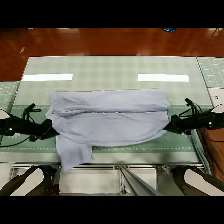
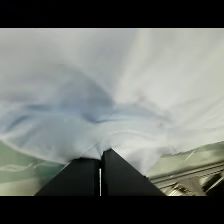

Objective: Fold the shirts.

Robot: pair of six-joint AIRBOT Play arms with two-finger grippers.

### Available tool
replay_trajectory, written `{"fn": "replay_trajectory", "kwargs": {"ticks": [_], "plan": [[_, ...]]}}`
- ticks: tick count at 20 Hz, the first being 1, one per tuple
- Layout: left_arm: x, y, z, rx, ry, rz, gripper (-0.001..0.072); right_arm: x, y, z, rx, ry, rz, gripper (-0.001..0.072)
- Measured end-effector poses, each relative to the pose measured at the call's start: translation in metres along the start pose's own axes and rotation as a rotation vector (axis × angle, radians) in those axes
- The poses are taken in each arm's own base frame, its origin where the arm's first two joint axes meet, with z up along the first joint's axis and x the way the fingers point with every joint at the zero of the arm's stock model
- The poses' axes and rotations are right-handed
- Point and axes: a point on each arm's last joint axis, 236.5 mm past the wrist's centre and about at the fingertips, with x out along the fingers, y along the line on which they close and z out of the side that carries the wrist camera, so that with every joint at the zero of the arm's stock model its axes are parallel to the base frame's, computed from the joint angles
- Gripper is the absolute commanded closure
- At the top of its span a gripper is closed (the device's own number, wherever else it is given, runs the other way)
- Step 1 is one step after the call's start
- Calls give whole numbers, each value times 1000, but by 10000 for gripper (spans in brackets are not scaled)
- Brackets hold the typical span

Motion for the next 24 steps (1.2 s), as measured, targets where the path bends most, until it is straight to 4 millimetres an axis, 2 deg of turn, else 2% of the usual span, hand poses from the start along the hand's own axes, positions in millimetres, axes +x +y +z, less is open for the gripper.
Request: {"fn": "replay_trajectory", "kwargs": {"ticks": [2, 4, 7, 12, 14, 20, 24], "plan": [[-14, -18, 22, 13, -76, -56, 688, -11, 14, 14, -33, -40, 26, 692], [-24, -33, 44, 14, -140, -104, 688, -21, 24, 35, -54, -115, 41, 692], [-35, -47, 74, 10, -205, -155, 688, -34, 41, 66, -82, -203, 88, 692], [-49, -73, 124, 6, -259, -247, 688, -51, 55, 109, -105, -280, 117, 692], [-51, -86, 140, 29, -265, -267, 688, -53, 55, 123, -98, -295, 120, 692], [-37, -121, 177, 107, -239, -280, 688, -47, 51, 155, -60, -334, 147, 692], [-26, -125, 202, 104, -233, -278, 688, -42, 49, 171, -52, -344, 170, 692]]}}
